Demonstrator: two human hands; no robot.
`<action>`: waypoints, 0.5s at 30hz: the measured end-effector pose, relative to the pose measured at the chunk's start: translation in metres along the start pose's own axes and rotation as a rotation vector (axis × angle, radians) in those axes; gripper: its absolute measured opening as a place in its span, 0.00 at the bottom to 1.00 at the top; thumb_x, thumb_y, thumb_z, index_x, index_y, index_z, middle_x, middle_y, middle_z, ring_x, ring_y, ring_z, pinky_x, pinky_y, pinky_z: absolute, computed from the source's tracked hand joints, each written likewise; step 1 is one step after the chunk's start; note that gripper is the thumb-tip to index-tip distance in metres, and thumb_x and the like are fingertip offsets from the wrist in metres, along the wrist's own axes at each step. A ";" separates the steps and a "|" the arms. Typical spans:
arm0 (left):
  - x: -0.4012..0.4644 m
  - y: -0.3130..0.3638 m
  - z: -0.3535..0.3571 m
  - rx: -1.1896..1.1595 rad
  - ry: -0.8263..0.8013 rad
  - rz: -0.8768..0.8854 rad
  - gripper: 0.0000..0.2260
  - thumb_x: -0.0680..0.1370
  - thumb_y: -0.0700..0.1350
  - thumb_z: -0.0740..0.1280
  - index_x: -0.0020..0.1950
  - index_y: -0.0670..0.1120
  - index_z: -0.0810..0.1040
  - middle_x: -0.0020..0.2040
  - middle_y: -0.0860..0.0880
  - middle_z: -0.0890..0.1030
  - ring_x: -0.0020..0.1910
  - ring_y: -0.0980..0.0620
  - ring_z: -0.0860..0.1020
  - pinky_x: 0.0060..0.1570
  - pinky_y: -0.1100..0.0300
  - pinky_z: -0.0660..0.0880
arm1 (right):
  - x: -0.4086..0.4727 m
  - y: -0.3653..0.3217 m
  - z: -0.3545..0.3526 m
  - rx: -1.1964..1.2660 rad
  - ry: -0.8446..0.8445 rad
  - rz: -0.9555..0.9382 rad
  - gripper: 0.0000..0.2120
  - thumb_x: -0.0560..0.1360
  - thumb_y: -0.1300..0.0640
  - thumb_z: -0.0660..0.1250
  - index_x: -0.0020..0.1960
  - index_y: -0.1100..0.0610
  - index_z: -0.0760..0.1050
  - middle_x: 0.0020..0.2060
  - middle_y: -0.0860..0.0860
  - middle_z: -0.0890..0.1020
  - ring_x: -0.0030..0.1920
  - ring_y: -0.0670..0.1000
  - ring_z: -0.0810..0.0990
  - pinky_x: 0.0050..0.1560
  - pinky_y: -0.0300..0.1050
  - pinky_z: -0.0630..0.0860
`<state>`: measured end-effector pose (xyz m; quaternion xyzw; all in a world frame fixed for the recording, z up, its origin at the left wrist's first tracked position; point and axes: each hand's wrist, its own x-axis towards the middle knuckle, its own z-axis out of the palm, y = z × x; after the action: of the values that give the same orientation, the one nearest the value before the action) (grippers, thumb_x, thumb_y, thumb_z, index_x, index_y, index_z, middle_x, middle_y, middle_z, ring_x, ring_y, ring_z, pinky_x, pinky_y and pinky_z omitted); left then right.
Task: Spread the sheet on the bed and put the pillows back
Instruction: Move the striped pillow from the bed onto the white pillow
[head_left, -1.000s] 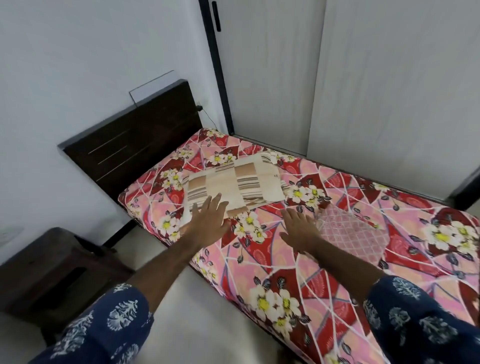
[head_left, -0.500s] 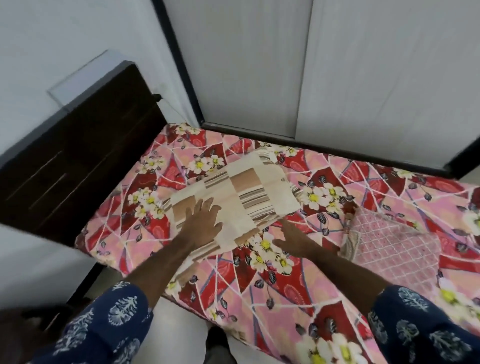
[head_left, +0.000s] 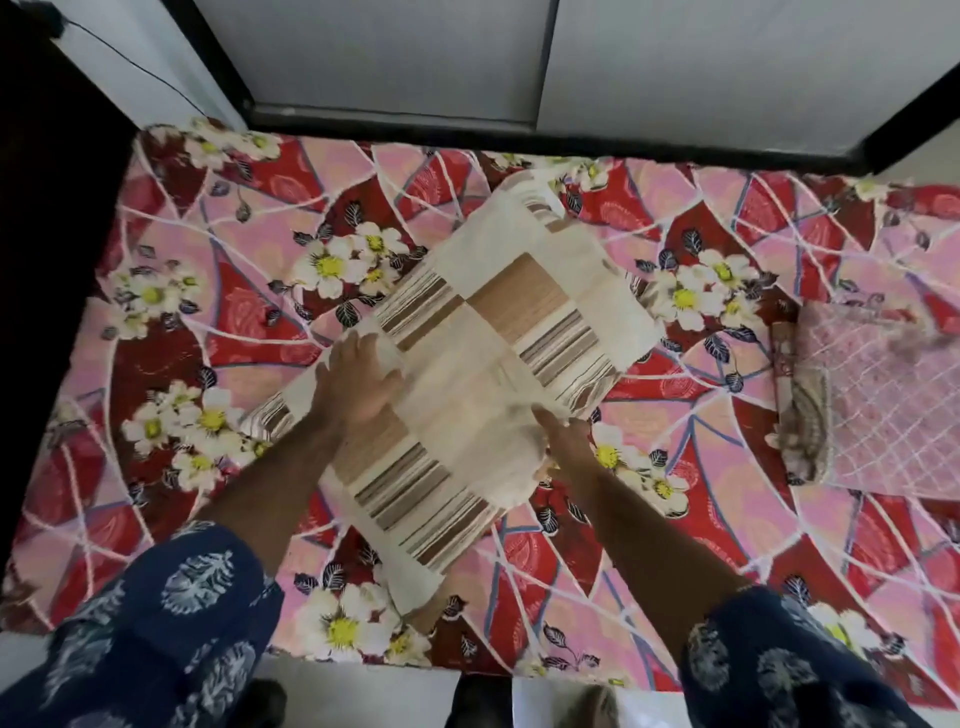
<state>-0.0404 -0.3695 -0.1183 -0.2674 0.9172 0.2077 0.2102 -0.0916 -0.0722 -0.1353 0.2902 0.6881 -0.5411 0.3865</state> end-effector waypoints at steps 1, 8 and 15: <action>0.010 -0.010 0.004 -0.043 -0.024 -0.016 0.34 0.79 0.62 0.63 0.79 0.46 0.58 0.79 0.41 0.61 0.77 0.39 0.62 0.72 0.36 0.63 | 0.008 0.004 0.009 0.088 0.033 0.042 0.42 0.74 0.41 0.73 0.76 0.60 0.57 0.65 0.57 0.73 0.60 0.59 0.77 0.45 0.50 0.77; 0.015 -0.020 0.022 -0.120 -0.088 -0.042 0.37 0.78 0.71 0.54 0.80 0.49 0.57 0.76 0.41 0.66 0.73 0.36 0.68 0.70 0.36 0.66 | 0.011 0.000 0.028 0.404 -0.017 0.058 0.33 0.64 0.42 0.82 0.57 0.64 0.80 0.51 0.59 0.87 0.49 0.60 0.87 0.50 0.58 0.84; 0.008 -0.014 0.010 -0.431 -0.144 -0.085 0.39 0.75 0.76 0.52 0.76 0.50 0.67 0.74 0.44 0.70 0.73 0.41 0.69 0.72 0.38 0.65 | -0.031 -0.047 0.020 0.444 -0.066 -0.088 0.16 0.64 0.55 0.81 0.48 0.61 0.83 0.41 0.56 0.85 0.44 0.59 0.83 0.42 0.52 0.76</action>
<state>-0.0357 -0.3785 -0.1348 -0.3292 0.8221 0.4083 0.2214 -0.1095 -0.1030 -0.0868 0.3199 0.5512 -0.7048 0.3116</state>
